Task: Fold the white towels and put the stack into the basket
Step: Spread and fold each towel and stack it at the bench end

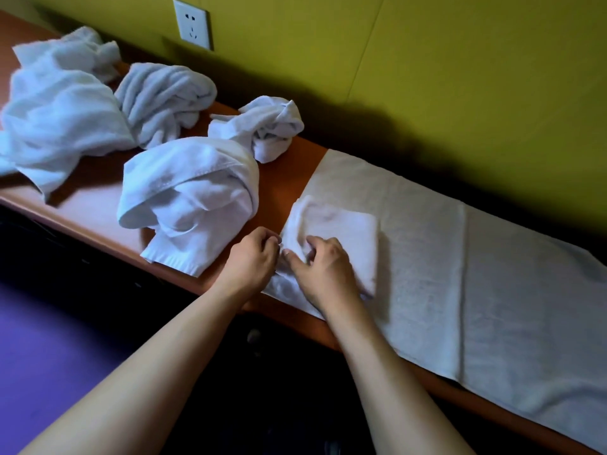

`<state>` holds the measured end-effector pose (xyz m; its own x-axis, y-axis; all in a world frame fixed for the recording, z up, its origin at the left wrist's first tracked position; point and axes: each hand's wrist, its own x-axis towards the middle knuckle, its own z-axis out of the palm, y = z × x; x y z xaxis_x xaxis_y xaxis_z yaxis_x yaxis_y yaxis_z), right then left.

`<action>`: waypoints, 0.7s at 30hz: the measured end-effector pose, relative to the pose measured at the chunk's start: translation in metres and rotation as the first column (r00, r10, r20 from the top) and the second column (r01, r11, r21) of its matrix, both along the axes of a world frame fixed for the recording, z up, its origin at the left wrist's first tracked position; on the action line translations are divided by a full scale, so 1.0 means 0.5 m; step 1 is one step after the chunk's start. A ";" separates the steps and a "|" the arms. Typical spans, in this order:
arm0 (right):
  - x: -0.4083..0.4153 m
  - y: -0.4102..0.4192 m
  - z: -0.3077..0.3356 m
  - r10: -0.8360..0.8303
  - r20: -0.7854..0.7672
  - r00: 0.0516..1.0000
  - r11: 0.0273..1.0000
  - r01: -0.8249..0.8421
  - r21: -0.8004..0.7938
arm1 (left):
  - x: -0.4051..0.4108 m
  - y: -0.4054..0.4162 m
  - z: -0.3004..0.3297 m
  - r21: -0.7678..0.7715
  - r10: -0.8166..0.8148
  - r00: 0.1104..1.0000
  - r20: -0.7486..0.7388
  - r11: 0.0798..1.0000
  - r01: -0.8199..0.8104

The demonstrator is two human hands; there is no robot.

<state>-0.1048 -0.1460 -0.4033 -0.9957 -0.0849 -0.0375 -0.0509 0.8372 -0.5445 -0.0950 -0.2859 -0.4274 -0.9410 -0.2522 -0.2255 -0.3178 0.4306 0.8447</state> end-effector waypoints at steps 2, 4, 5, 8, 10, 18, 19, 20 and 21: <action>0.000 0.003 0.001 0.046 0.075 0.996 0.998 -0.042 -0.053 | 0.001 0.000 0.006 0.034 -0.004 1.000 0.012 0.999 0.003; 0.002 0.020 0.011 0.042 0.031 0.999 0.977 -0.035 -0.212 | 0.003 0.005 0.012 0.021 -0.036 0.999 0.028 0.999 0.035; 0.005 0.034 0.019 0.008 -0.030 1.000 0.962 -0.016 -0.274 | 0.005 0.010 0.014 -0.009 -0.056 0.998 0.031 0.998 0.056; 0.008 0.105 0.020 -0.242 -0.222 0.944 0.946 0.179 -0.271 | 0.012 0.035 0.010 -0.175 -0.114 0.994 0.002 0.978 0.112; 0.002 0.162 0.008 -0.418 -0.162 0.894 0.900 0.382 -0.211 | 0.016 0.053 0.010 -0.226 -0.091 0.996 -0.009 0.970 0.086; -0.023 0.189 -0.020 -0.403 0.276 0.873 0.802 0.482 -0.353 | -0.012 0.077 0.023 -0.283 0.030 0.971 0.235 0.958 0.039; -0.030 0.186 -0.021 -0.393 0.317 0.863 0.785 0.494 -0.374 | -0.019 0.071 0.021 -0.263 0.032 0.963 0.269 0.964 0.042; -0.036 0.185 -0.024 -0.376 0.368 0.851 0.759 0.510 -0.404 | -0.024 0.067 0.020 -0.250 0.028 0.954 0.297 0.967 0.049; -0.039 0.182 -0.024 -0.354 0.414 0.838 0.735 0.524 -0.431 | -0.026 0.063 0.020 -0.242 0.025 0.948 0.316 0.969 0.055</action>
